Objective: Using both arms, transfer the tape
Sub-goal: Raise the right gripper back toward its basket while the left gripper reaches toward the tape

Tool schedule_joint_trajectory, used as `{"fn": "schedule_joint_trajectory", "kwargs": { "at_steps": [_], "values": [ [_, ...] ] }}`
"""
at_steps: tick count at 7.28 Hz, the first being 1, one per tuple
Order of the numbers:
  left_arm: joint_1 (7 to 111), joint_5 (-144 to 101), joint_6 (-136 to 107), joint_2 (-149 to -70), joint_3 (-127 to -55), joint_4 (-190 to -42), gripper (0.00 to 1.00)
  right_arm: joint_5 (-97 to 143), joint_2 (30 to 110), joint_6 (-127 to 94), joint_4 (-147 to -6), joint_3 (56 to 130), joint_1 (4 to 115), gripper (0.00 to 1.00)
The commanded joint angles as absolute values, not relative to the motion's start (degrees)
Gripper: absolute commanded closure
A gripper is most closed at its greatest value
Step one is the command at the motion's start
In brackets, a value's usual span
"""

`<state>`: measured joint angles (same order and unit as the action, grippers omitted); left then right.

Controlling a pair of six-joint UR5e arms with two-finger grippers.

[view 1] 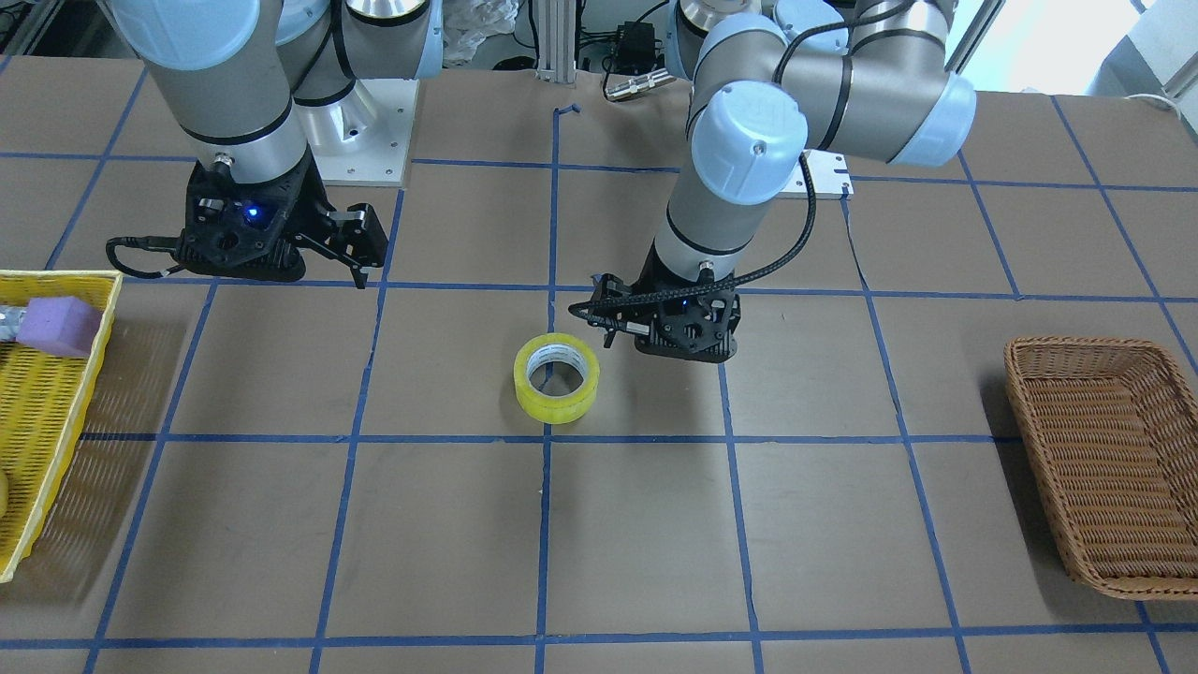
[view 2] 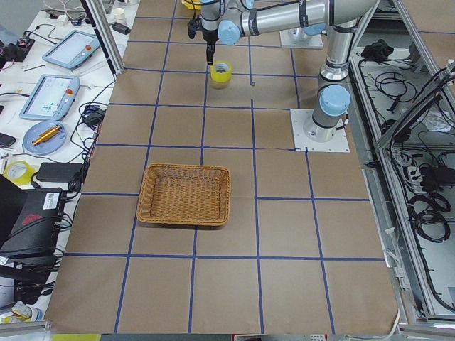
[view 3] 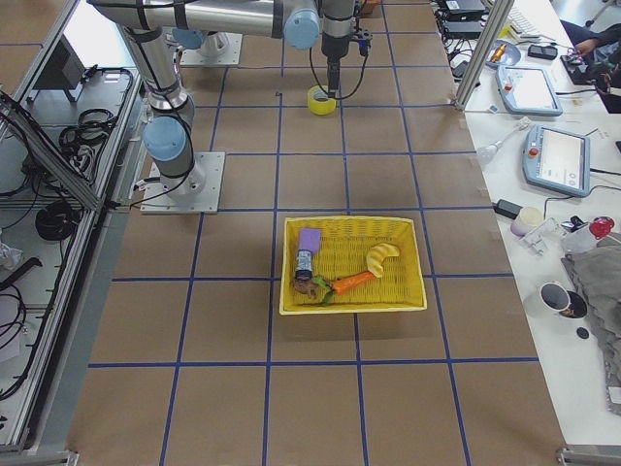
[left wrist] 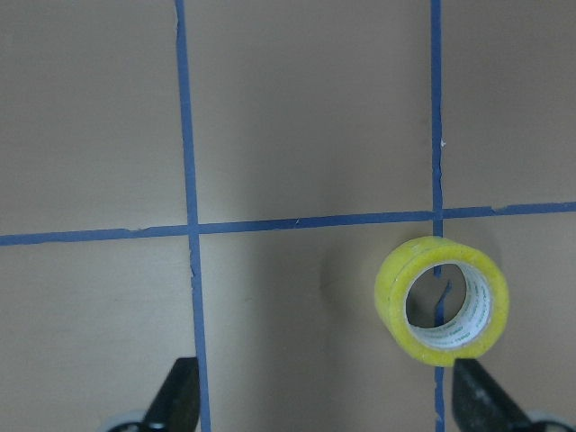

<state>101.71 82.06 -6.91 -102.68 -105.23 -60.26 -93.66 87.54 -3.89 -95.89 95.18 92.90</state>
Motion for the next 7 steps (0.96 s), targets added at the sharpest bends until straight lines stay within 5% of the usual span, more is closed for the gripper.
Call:
{"fn": "schedule_joint_trajectory", "kwargs": {
  "at_steps": [1,5,7],
  "values": [
    [105.6,81.1,-7.6,-106.2,-108.6,-54.6,0.0,-93.5,87.6,-1.5,-93.8,93.4,89.1,0.0],
    [106.5,81.6,-9.7,-110.9,-108.6,-49.2,0.01,-88.0,90.7,-1.6,-91.6,93.0,89.0,0.0],
    [107.2,81.0,-13.4,-111.8,-108.8,-49.0,0.3,-88.4,90.8,-1.6,-91.6,93.3,89.0,0.0]
  ]
}}
